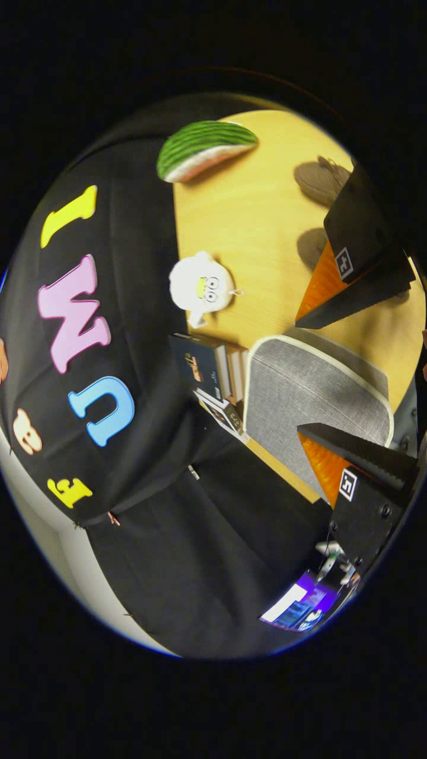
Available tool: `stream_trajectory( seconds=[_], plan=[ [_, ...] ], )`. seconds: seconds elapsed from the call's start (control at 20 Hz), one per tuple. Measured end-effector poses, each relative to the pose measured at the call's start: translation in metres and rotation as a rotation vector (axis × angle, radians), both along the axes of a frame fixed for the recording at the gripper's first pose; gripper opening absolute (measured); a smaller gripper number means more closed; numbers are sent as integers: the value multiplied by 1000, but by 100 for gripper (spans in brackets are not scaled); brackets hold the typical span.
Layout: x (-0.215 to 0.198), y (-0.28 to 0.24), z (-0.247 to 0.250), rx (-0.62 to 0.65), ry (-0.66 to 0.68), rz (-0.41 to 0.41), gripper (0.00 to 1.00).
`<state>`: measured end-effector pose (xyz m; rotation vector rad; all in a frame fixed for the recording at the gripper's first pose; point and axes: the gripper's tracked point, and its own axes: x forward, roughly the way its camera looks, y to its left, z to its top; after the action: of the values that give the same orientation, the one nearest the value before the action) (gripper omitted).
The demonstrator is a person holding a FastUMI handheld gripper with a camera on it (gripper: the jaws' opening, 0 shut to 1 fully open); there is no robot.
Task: Open the storage box then place both shoes into the box .Put the left shoe in first, then the right shoe, with the right side of both shoes facing outward in a uniform manner.
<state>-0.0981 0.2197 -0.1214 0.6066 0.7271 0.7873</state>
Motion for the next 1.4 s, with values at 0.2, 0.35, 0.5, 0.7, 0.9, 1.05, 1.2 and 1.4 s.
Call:
stream_trajectory(
  seconds=[0.2,0.35,0.5,0.7,0.9,1.05,1.2,1.4],
  plan=[
    [-27,13,-35,136,224,38,98],
    [-37,27,-56,230,384,51,98],
    [-49,38,-63,333,527,65,98],
    [-58,50,-56,469,638,71,90],
    [-54,51,-48,540,668,85,59],
    [-50,42,-38,565,623,56,20],
    [-53,41,-26,550,570,67,5],
    [-44,39,17,570,480,44,5]
  ],
)
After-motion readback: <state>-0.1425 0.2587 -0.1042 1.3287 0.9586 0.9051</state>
